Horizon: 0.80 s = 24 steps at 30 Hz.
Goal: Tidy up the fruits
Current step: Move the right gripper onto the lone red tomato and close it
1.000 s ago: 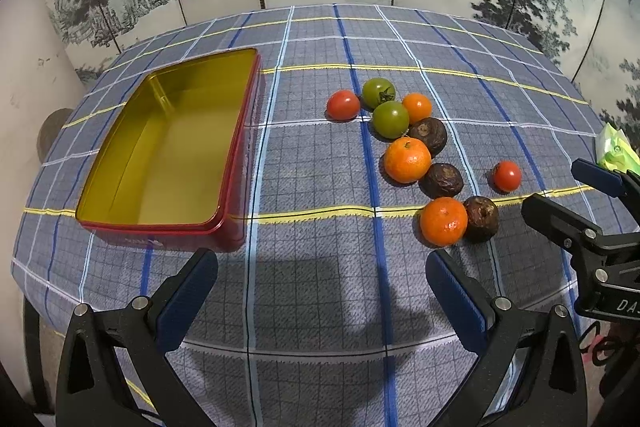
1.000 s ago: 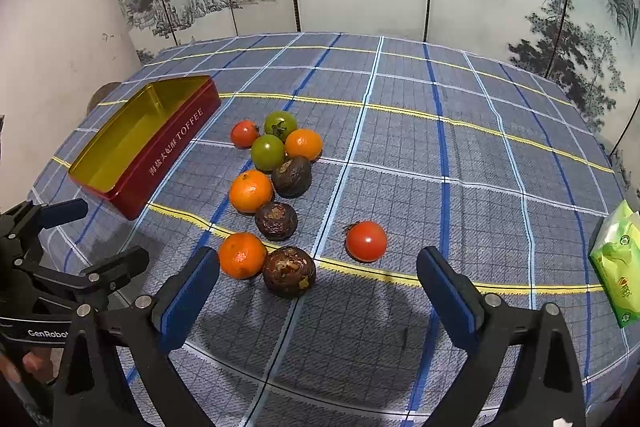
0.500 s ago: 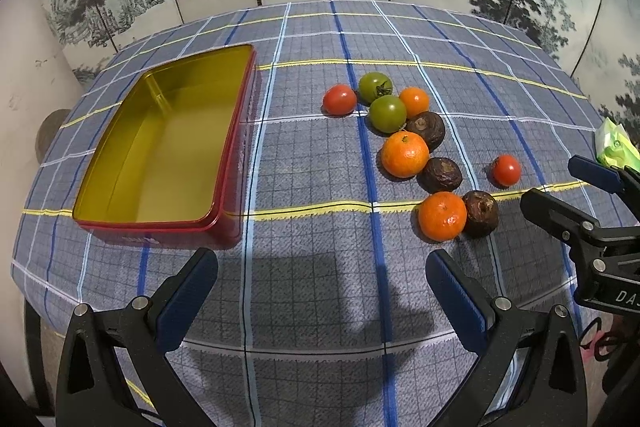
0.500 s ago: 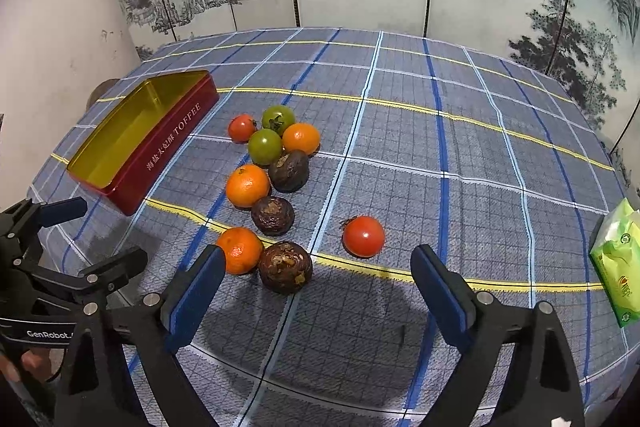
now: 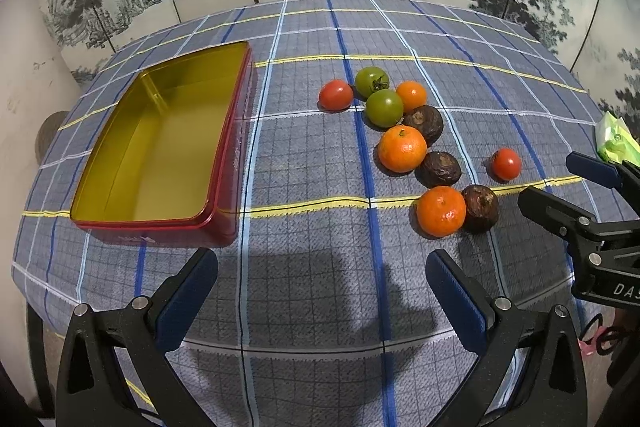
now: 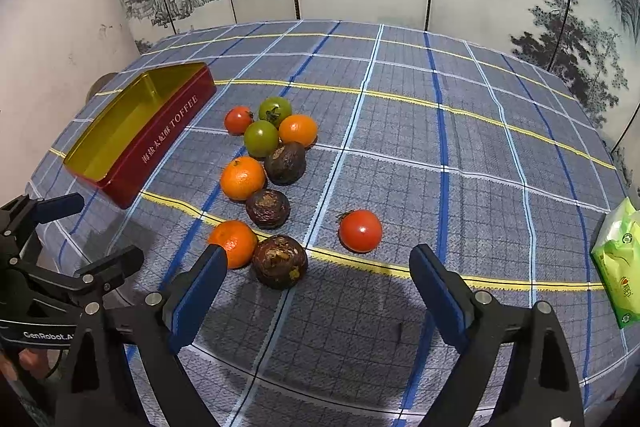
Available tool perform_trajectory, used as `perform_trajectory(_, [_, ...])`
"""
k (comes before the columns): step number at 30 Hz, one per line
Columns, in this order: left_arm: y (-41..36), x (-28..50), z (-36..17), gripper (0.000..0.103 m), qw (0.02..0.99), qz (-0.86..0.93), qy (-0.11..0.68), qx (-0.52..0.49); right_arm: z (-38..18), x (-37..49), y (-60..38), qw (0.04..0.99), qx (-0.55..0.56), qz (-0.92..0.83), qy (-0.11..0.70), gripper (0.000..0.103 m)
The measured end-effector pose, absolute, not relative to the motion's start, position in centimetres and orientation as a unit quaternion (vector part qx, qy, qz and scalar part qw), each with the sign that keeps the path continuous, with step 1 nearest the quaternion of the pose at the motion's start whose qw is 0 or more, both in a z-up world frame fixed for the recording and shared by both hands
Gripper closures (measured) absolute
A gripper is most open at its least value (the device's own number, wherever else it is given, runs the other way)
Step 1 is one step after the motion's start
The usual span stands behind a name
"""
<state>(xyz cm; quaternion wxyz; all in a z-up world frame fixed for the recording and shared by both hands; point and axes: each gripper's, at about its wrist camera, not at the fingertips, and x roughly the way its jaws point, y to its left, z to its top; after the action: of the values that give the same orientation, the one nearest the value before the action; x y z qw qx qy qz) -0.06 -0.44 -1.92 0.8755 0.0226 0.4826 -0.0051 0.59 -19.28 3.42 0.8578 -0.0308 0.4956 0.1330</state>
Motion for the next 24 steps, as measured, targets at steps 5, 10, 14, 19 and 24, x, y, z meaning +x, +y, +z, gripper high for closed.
perform_trajectory(5, [-0.6, -0.1, -2.0, 0.0, 0.875, -0.007, 0.484, 0.024, 3.1, 0.8, -19.7, 0.855, -0.04, 0.129, 0.501, 0.013])
perform_trajectory(10, [-0.8, 0.0, -2.2, 0.0, 0.874, -0.011, 0.486, 0.026, 2.7, 1.3, -20.6, 0.855, -0.044, 0.12, 0.502, 0.014])
perform_trajectory(14, [-1.0, 0.0, -2.5, 0.001, 0.872, -0.016, 0.488, 0.027, 2.1, 1.9, -21.2, 0.851, -0.048, 0.118, 0.509, 0.025])
perform_trajectory(19, [-1.2, 0.2, -2.9, 0.006, 0.869, -0.021, 0.494, 0.03, 0.9, 2.8, -21.4, 0.845, -0.053, 0.128, 0.517, 0.042])
perform_trajectory(24, [-1.4, 0.6, -3.5, 0.008, 0.864, -0.027, 0.502, 0.029, -0.2, 3.6, -21.2, 0.837, -0.058, 0.144, 0.524, 0.049])
